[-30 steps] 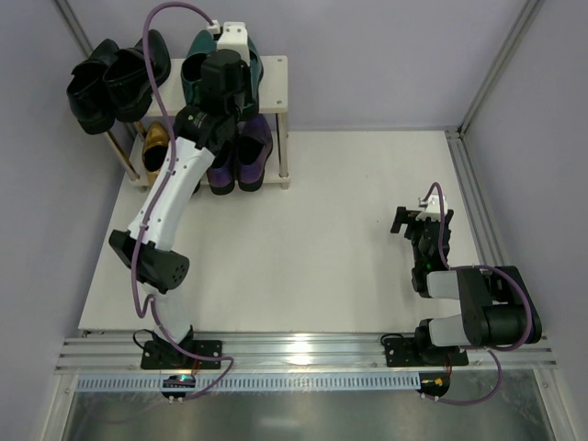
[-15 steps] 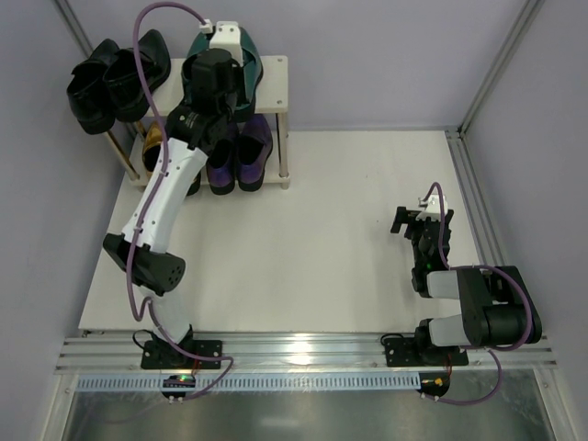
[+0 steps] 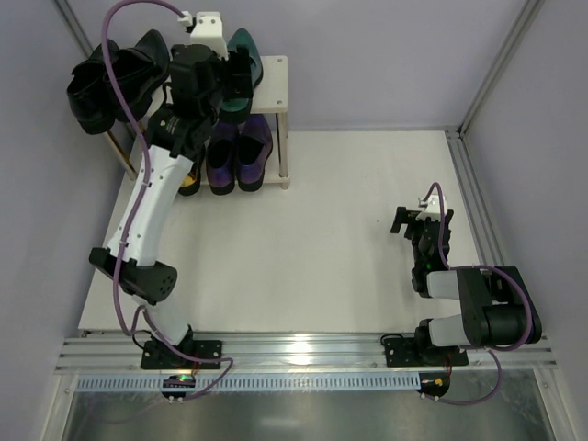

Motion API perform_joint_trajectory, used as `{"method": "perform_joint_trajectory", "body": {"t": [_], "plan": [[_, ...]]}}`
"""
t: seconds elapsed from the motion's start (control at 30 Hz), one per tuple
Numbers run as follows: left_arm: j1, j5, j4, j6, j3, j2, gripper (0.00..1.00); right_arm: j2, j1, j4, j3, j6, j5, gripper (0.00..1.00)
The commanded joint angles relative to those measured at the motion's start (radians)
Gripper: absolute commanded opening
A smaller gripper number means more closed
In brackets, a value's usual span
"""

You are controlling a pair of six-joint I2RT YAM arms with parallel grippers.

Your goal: Place and organize the shoes onto the shoe shelf

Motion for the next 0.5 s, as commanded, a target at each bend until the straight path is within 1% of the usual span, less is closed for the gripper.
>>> {"method": "perform_joint_trajectory", "body": {"t": [0.0, 0.17, 0.27, 0.3, 0.37, 0.4, 0.43, 0.47], "plan": [[0.01, 0.058, 0.096, -0.006, 0.006, -0.1, 0.98, -0.014, -0.003, 0.051, 0.009, 0.014, -0.009, 0.97], [0.01, 0.08, 0.156, -0.013, 0.012, -0.163, 1.0, -0.012, -0.003, 0.051, 0.007, 0.014, -0.009, 0.97], [0.012, -0.017, 0.158, 0.034, 0.015, -0.2, 1.0, -0.014, -0.003, 0.051, 0.007, 0.014, -0.009, 0.97], [0.013, -0.122, 0.153, 0.06, 0.017, -0.206, 1.0, -0.014, -0.003, 0.051, 0.009, 0.012, -0.009, 0.97], [0.051, -0.19, 0.101, 0.08, 0.058, -0.208, 1.0, -0.014, -0.003, 0.05, 0.007, 0.012, -0.009, 0.97], [0.08, -0.189, 0.06, 0.062, 0.075, -0.209, 1.0, -0.012, -0.003, 0.051, 0.009, 0.014, -0.009, 0.97], [0.113, -0.177, -0.016, 0.034, 0.084, -0.226, 1.0, -0.012, -0.003, 0.051, 0.009, 0.014, -0.009, 0.97], [0.18, -0.165, -0.034, -0.008, 0.058, -0.246, 1.0, -0.014, -0.003, 0.051, 0.009, 0.014, -0.009, 0.97]]}}
